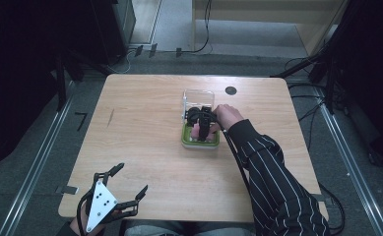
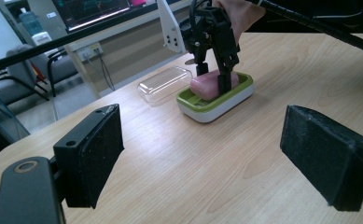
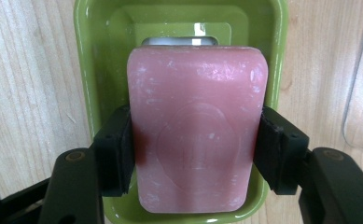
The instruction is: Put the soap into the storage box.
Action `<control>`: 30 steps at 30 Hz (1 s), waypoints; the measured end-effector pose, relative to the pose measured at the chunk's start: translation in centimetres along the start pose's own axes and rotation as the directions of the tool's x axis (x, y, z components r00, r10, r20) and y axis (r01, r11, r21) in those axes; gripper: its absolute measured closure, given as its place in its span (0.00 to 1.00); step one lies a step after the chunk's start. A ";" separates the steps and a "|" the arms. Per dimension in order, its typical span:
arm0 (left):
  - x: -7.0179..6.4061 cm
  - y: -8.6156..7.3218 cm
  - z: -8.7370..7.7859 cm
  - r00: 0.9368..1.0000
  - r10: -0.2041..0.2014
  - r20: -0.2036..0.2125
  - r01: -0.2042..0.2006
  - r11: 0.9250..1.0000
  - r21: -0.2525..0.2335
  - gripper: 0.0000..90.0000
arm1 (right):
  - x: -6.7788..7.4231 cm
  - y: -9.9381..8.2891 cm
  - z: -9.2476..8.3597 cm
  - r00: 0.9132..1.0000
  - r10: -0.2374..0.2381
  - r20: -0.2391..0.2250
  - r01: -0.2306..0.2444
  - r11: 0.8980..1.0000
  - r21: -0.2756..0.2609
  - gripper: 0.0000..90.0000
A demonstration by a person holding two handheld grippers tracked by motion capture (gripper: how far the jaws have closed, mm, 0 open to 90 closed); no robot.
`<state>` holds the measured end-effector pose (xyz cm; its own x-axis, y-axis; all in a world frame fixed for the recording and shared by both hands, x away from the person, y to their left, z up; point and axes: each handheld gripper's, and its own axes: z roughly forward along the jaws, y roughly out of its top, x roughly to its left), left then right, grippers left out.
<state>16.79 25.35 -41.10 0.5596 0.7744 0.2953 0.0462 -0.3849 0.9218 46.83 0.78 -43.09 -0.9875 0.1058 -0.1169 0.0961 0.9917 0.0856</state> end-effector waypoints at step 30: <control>0.0 0.0 0.0 1.000 -0.003 0.000 0.003 1.000 -0.003 0.15 | 0.0 -0.1 0.8 1.000 -0.010 -0.009 0.010 1.000 -0.003 0.43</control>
<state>16.80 25.37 -41.09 0.5592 0.7756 0.2927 0.0452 -0.3811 0.9234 46.94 0.78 -43.87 -0.9895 0.0955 -0.1083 0.0861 0.9924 0.0877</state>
